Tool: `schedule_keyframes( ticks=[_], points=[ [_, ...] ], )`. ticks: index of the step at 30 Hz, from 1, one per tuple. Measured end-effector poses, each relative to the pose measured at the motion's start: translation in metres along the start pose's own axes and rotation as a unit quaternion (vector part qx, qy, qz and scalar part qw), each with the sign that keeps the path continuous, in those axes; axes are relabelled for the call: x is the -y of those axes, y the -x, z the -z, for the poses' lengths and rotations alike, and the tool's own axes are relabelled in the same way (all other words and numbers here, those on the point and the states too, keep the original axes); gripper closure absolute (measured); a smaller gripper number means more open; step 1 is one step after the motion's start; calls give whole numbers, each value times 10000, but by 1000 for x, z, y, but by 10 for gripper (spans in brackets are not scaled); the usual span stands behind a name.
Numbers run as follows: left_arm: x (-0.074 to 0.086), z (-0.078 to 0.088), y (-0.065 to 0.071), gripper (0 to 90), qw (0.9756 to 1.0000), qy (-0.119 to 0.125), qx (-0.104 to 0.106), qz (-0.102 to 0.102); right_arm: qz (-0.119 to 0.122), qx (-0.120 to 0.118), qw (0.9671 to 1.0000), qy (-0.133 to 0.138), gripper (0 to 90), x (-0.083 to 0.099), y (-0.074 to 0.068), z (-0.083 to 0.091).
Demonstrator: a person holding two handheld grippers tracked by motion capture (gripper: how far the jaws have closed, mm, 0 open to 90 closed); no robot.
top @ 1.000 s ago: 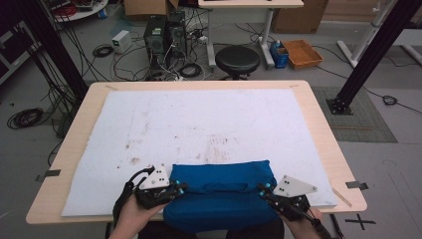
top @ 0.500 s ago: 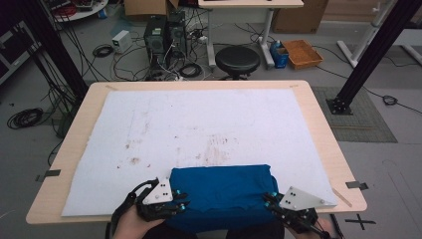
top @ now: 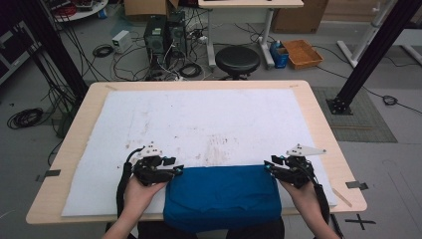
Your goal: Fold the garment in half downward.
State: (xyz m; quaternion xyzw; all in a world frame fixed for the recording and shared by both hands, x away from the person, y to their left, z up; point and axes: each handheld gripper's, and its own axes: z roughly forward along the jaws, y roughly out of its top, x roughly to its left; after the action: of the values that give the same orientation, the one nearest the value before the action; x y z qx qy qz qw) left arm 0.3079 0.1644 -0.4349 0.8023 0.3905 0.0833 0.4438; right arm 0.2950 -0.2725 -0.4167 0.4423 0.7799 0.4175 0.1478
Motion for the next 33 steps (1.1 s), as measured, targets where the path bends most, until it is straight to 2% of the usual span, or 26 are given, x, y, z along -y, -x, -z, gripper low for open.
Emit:
schedule_keyframes(
  ticks=[2, 4, 6, 8, 10, 13, 16, 20, 25, 30, 33],
  points=[
    [4, -6, -3, 508, 9998, -135, -46, 129, -164, -53, 9997, -193, 576, 2, 4, -10],
    [6, -9, -5, 512, 9995, -285, -100, 128, -269, -131, 9990, -344, 577, 4, 7, -18],
    [7, -9, -5, 544, 9994, -285, -140, 110, -361, -231, 9977, -522, 642, 7, 10, -25],
    [8, -8, -5, 614, 9994, -303, -29, 133, -405, -350, 9963, -669, 743, 10, 13, -28],
    [12, -8, -3, 738, 9996, -239, 88, 118, -388, -423, 9964, -626, 801, 13, 13, -28],
    [13, -7, -1, 804, 9997, -220, 125, 57, -296, -446, 9969, -583, 832, 12, 13, -25],
    [10, -7, -2, 818, 9996, -236, 130, -35, -153, -408, 9979, -480, 836, 10, 11, -23],
    [0, -6, -7, 822, 9998, -151, 29, -134, -24, -363, 9988, -335, 836, 1, 13, -24],
    [-20, -8, -17, 822, 9992, -61, -205, -345, 42, -341, 9993, -172, 836, -17, 22, -31],
    [-43, -17, -30, 822, 9984, 20, -338, -447, 34, -235, 9997, -51, 836, -39, 33, -41],
    [-57, -23, -37, 821, 9972, -47, -472, -580, 27, -171, 9998, -18, 836, -52, 40, -47]
  ],
)
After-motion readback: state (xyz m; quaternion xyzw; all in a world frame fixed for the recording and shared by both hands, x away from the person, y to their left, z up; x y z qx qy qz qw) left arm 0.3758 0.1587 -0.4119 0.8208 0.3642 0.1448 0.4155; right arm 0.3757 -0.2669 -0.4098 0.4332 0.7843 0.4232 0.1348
